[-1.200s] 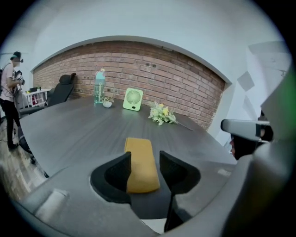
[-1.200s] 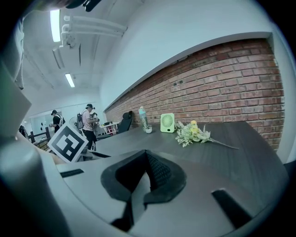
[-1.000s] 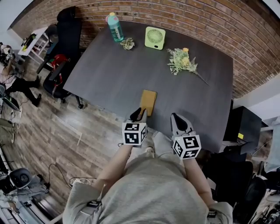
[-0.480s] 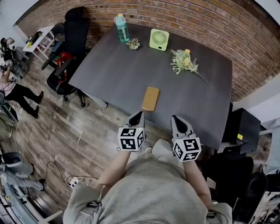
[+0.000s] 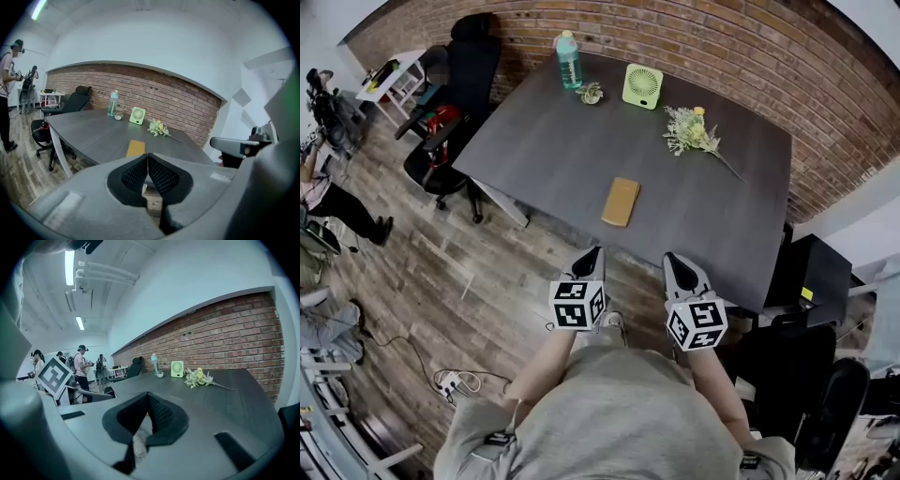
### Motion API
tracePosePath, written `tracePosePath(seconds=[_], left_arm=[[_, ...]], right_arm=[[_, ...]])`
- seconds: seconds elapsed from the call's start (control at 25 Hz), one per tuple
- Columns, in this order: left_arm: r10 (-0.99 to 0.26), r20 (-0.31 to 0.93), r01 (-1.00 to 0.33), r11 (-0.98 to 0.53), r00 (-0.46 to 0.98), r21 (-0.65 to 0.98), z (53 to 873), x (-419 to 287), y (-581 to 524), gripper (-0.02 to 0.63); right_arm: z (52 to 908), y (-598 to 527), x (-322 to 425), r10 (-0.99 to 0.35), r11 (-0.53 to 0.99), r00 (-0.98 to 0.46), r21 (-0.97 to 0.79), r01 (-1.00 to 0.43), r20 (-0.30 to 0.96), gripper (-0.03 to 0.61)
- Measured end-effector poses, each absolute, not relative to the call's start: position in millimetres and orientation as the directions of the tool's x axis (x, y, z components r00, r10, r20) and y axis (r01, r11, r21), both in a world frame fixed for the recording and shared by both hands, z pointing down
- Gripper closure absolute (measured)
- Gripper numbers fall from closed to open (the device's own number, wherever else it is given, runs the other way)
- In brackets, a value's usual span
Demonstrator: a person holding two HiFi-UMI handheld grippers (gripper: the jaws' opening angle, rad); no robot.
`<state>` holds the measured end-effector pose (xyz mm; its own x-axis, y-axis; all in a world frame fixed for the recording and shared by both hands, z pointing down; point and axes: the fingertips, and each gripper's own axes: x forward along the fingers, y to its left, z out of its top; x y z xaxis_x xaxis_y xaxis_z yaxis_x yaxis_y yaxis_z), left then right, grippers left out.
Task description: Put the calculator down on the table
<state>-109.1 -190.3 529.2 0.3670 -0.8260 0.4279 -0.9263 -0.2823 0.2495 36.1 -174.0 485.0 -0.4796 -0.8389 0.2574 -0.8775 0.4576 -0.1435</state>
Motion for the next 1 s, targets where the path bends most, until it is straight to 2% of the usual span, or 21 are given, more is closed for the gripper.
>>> tracePosePath(seconds=[1.0], left_arm=[[-0.851, 0.370, -0.921, -0.291, 0.373, 0.257, 506, -90, -10, 0.592]], right_arm=[[477, 7, 39, -0.834, 0.489, -0.505, -0.126, -0.863, 0.221, 0.577]])
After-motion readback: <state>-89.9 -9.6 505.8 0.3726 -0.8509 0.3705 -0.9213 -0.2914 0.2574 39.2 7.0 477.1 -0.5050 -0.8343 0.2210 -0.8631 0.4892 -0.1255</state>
